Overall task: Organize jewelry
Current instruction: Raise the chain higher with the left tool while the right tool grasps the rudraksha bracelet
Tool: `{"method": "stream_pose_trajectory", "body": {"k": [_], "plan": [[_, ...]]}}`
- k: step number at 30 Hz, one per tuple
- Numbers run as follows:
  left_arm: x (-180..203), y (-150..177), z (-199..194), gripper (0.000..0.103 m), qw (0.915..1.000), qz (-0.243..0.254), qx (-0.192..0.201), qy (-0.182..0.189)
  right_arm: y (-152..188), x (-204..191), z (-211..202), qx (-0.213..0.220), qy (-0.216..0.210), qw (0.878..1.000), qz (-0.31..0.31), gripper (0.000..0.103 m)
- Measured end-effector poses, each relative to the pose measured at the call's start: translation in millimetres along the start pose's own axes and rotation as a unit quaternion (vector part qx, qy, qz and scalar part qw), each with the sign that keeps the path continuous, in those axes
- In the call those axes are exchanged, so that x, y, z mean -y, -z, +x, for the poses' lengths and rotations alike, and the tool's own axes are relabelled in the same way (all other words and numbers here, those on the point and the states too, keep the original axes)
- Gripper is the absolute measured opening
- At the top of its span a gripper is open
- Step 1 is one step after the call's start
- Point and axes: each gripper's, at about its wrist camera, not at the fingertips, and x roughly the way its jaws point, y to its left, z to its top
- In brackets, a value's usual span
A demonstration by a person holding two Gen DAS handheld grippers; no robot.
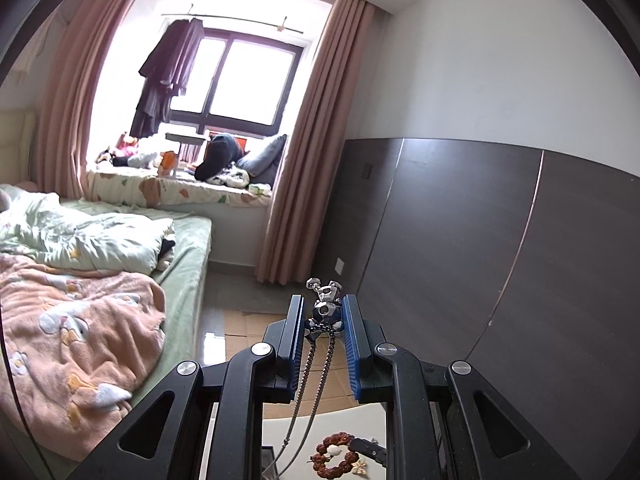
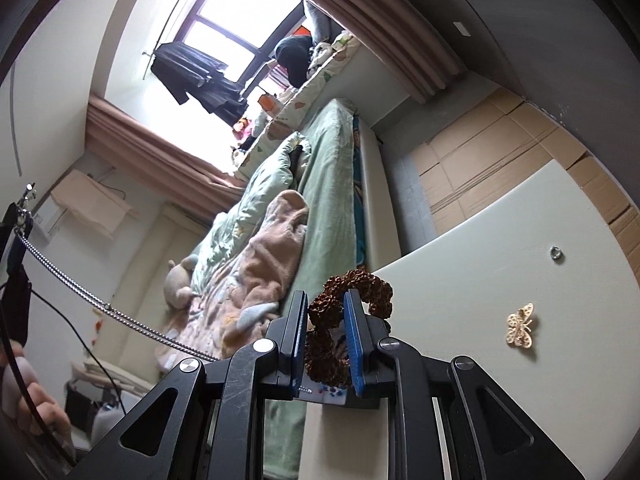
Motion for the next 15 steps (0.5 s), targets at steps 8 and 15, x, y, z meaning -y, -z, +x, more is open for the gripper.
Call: {"method": "stream_pose_trajectory", "body": {"k": [8, 15], "plan": [[-35, 25, 31, 0.020, 0.9986, -0.031, -0.028, -0.031, 11, -18, 28, -0.029, -0.016, 0.999, -0.016, 0.020], [-64, 67, 52, 0.020, 0.9925, -0.102, -0.062, -0.026, 12, -20, 36, -0.037, -0.013, 0.999, -0.023, 0.020]]}}
